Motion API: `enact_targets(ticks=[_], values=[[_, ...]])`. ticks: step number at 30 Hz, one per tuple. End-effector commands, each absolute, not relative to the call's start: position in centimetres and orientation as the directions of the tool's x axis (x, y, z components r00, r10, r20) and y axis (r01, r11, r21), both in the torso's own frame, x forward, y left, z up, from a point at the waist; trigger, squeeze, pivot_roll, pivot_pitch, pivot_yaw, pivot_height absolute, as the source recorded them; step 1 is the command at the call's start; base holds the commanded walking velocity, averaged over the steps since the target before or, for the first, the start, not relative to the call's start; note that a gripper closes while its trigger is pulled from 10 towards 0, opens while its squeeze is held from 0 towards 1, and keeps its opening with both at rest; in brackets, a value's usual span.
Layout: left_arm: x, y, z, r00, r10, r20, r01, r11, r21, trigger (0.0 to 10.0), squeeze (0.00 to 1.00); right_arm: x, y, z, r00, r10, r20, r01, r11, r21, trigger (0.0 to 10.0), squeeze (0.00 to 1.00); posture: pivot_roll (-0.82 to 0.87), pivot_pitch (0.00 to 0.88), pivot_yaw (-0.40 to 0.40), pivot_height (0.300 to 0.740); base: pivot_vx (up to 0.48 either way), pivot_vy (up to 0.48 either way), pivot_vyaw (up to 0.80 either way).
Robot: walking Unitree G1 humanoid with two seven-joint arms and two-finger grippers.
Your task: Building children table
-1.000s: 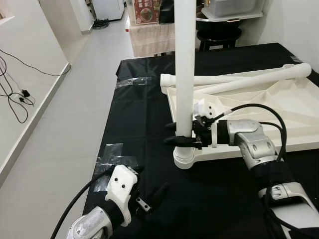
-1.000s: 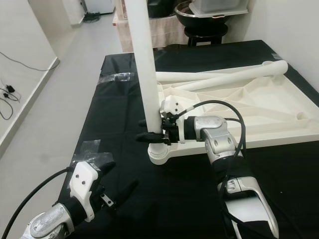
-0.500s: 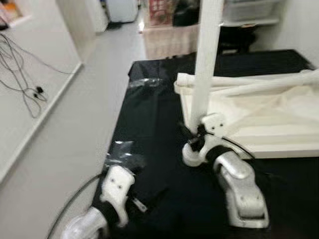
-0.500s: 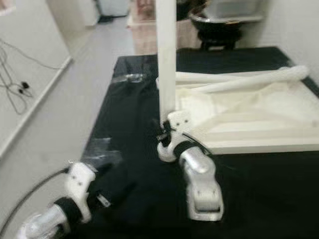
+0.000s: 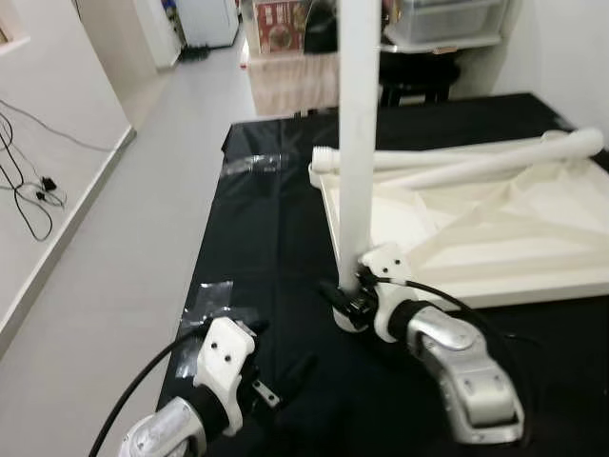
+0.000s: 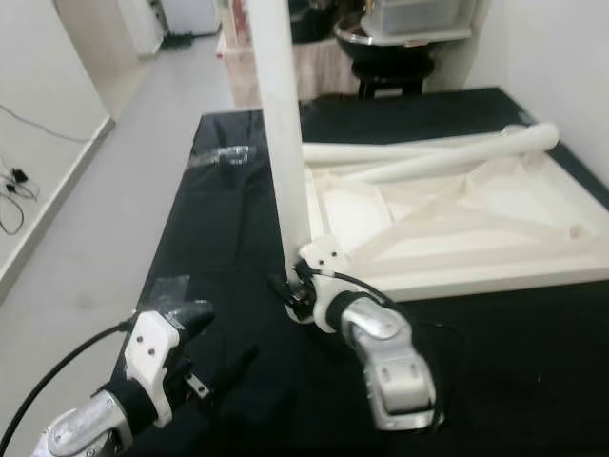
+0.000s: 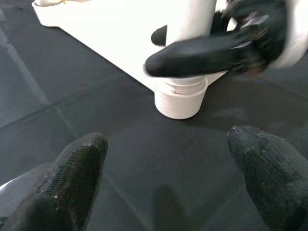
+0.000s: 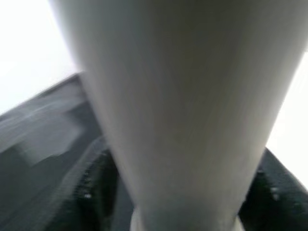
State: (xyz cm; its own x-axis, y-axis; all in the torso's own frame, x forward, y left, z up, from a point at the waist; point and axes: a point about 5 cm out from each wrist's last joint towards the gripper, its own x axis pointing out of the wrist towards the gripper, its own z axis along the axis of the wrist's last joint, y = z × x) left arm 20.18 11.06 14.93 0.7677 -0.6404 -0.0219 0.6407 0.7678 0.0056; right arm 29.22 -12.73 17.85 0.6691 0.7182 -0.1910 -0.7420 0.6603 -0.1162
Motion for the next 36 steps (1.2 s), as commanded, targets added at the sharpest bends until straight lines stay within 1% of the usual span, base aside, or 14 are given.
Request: enact_targets(ticks=[1,2,3,11,12,14,15,16,17,30,32,33,34,36], values=[[20.2,11.2,14.4,0.766,-0.641,-0.049,0.641,0.767,-0.002,10.0,0.00,28.6,-11.1,18.8,0.538,0.832,-0.132,-0.842,0.528,-0.108,10.0,0.93,0.09,0.137,0.095,0.740,0.000,0.000,0.00],[20.2,11.2,14.4,0.766,-0.641,-0.049,0.641,0.767,-0.002,10.0,0.00,28.9,-11.4,19.3,0.483,0.865,-0.138,-0.874,0.465,-0.142,10.0,0.31,0.09,0.137,0.095,0.740,0.000,0.000,0.00],[20.2,11.2,14.4,0.766,-0.641,-0.050,0.641,0.767,-0.002,10.0,0.00,29.1,-11.8,19.8,0.430,0.890,-0.150,-0.899,0.407,-0.163,10.0,0.00,0.10,0.137,0.087,0.740,0.000,0.000,0.00],[20.0,11.0,14.5,0.763,-0.645,-0.050,0.646,0.764,-0.008,10.0,0.00,31.2,-12.9,20.3,0.278,0.934,-0.225,-0.955,0.244,-0.168,10.0,0.00,0.11,0.141,0.087,0.740,0.000,0.000,0.00],[20.0,10.9,14.5,0.761,-0.647,-0.050,0.647,0.762,-0.009,10.0,0.00,31.7,-12.9,20.5,0.263,0.940,-0.216,-0.960,0.233,-0.155,8.6,0.00,0.11,0.142,0.088,0.740,0.000,0.000,0.00],[20.0,10.9,14.5,0.761,-0.647,-0.050,0.647,0.762,-0.009,10.0,0.00,31.7,-12.9,20.5,0.263,0.940,-0.216,-0.960,0.233,-0.155,8.6,0.00,0.11,0.142,0.088,0.740,0.000,0.000,0.00],[19.9,10.8,14.5,0.760,-0.648,-0.050,0.648,0.761,-0.009,10.0,0.00,32.0,-12.8,20.7,0.247,0.947,-0.203,-0.965,0.221,-0.144,6.4,0.00,0.11,0.143,0.087,0.740,0.000,0.000,0.00],[19.9,10.8,14.5,0.760,-0.648,-0.050,0.648,0.761,-0.009,10.0,0.00,32.0,-12.8,20.7,0.247,0.947,-0.203,-0.965,0.221,-0.144,6.4,0.00,0.11,0.143,0.087,0.740,0.000,0.000,0.00],[19.9,10.8,14.6,0.759,-0.649,-0.050,0.649,0.760,-0.010,10.0,0.00,32.4,-12.7,20.9,0.225,0.954,-0.197,-0.970,0.201,-0.134,0.0,0.00,0.12,0.145,0.087,0.740,0.000,0.000,0.00],[19.7,10.6,14.5,0.758,-0.650,-0.053,0.651,0.759,-0.014,10.0,0.00,33.0,-13.8,20.1,0.199,0.962,-0.188,-0.978,0.183,-0.099,0.0,0.00,0.11,0.141,0.081,0.740,0.000,0.000,0.00],[19.7,10.7,14.5,0.758,-0.649,-0.055,0.650,0.760,-0.013,10.0,0.00,32.2,-13.9,18.6,0.346,0.921,-0.181,-0.938,0.334,-0.092,0.0,0.00,0.11,0.136,0.062,0.740,0.000,0.000,0.00],[19.7,10.9,14.4,0.760,-0.648,-0.058,0.649,0.761,-0.009,10.0,0.00,32.0,-12.9,16.3,0.638,0.742,-0.206,-0.766,0.638,-0.072,0.0,0.00,0.11,0.134,0.064,0.740,0.000,0.000,0.00],[19.8,11.0,14.4,0.760,-0.647,-0.060,0.648,0.762,-0.007,10.0,0.00,31.7,-12.8,14.9,0.806,0.542,-0.238,-0.572,0.816,-0.077,0.0,0.00,0.11,0.134,0.064,0.740,0.000,0.000,0.00],[19.8,11.1,14.5,0.761,-0.646,-0.060,0.647,0.763,-0.004,10.0,0.00,29.2,-12.1,13.1,0.842,0.444,-0.308,-0.491,0.867,-0.092,0.0,0.00,0.10,0.141,0.078,0.740,0.000,0.000,0.00]])
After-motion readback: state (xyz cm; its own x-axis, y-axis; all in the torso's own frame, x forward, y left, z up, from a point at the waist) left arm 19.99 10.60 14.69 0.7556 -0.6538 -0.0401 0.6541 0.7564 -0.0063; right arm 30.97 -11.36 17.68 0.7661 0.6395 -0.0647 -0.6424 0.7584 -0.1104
